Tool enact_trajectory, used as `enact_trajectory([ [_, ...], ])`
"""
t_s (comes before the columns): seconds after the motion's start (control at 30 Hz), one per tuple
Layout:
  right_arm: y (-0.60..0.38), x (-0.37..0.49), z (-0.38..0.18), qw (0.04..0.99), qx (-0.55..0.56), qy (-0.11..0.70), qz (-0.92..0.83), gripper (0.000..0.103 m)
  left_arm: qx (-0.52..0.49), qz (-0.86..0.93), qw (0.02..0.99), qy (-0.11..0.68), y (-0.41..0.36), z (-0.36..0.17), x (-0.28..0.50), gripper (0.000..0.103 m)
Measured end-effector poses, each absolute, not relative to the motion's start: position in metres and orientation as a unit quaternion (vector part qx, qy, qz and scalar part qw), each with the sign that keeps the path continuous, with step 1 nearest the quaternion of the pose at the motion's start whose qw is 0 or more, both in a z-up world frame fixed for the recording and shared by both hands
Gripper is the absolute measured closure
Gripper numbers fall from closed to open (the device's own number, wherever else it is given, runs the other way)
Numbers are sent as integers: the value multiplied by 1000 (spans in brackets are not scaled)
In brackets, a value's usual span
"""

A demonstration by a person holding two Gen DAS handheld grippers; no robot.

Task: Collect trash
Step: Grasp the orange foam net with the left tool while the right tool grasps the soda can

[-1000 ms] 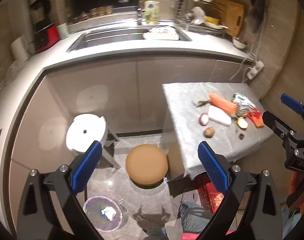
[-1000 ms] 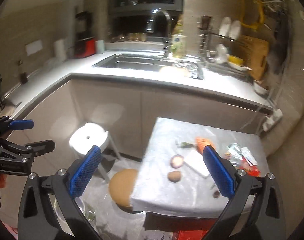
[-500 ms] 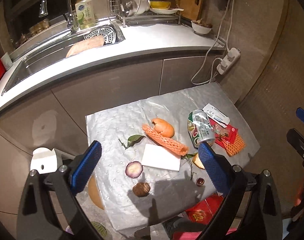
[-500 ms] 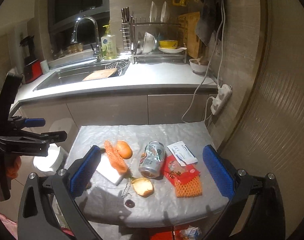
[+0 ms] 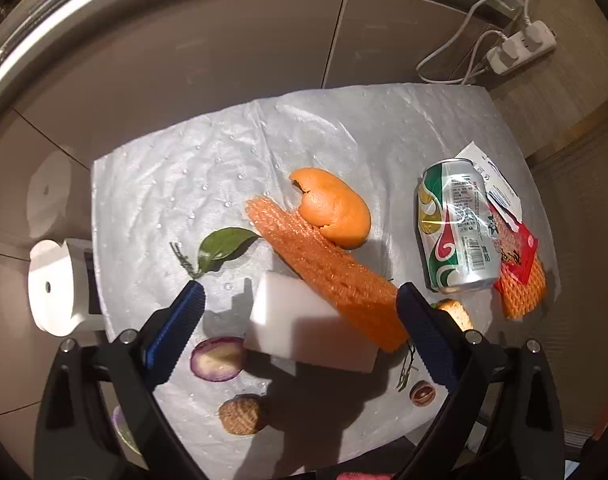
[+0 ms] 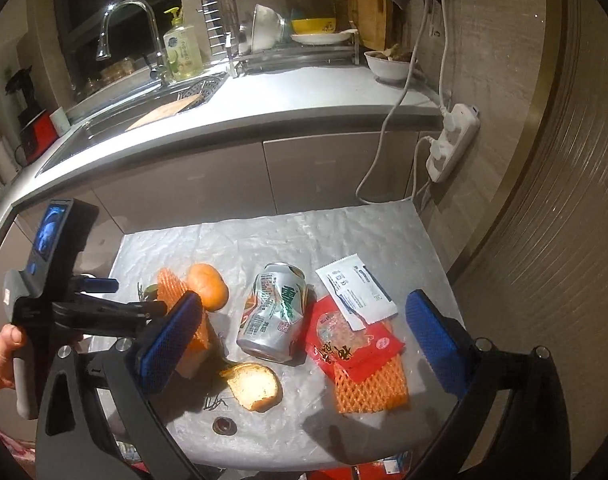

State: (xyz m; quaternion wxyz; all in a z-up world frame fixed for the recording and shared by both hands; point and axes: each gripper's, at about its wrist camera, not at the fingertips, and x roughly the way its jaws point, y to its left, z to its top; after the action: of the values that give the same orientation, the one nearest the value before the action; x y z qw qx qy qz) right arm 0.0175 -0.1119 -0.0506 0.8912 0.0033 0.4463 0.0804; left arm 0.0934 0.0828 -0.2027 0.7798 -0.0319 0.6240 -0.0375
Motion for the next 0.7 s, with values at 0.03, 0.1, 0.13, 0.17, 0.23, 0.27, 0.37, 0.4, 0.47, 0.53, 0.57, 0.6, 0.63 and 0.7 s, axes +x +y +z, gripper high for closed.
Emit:
enact_trajectory([
  [0.03,-113,18,-54,890,-2,450,78,2,-41,-35,772,633,82,-210,99,18],
  [0.1,-116,20,-62,886,-4,458,76,2,-56,-39,755,652,80,-223,108,34],
  [0.13,-117,21,-66,883,-2,463,77,2,-56,-40,747,661,78,-229,111,52],
  [0.17,-119,23,-70,880,1,468,78,2,-54,-40,739,671,76,-237,113,60],
  [0.23,-121,26,-77,876,8,475,82,2,-64,-38,727,682,77,-248,115,74],
  [0.27,-122,28,-80,874,10,478,84,2,-75,-35,731,678,79,-247,115,77],
  [0.37,-120,40,-94,865,19,492,96,2,-88,-40,736,670,80,-238,113,92],
  [0.4,-118,45,-101,861,24,498,103,2,-79,-42,743,663,79,-231,111,92],
  [0.47,-111,56,-116,851,30,511,116,2,-65,-49,755,651,77,-216,106,92],
  [0.53,-102,69,-134,842,32,525,122,2,-59,-57,766,637,78,-199,99,92],
  [0.57,-98,75,-142,838,33,531,121,2,-57,-61,772,629,78,-190,95,92],
  [0.6,-95,81,-150,834,39,536,123,2,-56,-63,778,623,78,-181,91,92],
  [0.63,-92,88,-158,829,45,543,123,5,-55,-66,784,615,80,-171,86,92],
  [0.7,-87,98,-171,819,55,558,123,8,-46,-71,797,598,79,-152,75,92],
])
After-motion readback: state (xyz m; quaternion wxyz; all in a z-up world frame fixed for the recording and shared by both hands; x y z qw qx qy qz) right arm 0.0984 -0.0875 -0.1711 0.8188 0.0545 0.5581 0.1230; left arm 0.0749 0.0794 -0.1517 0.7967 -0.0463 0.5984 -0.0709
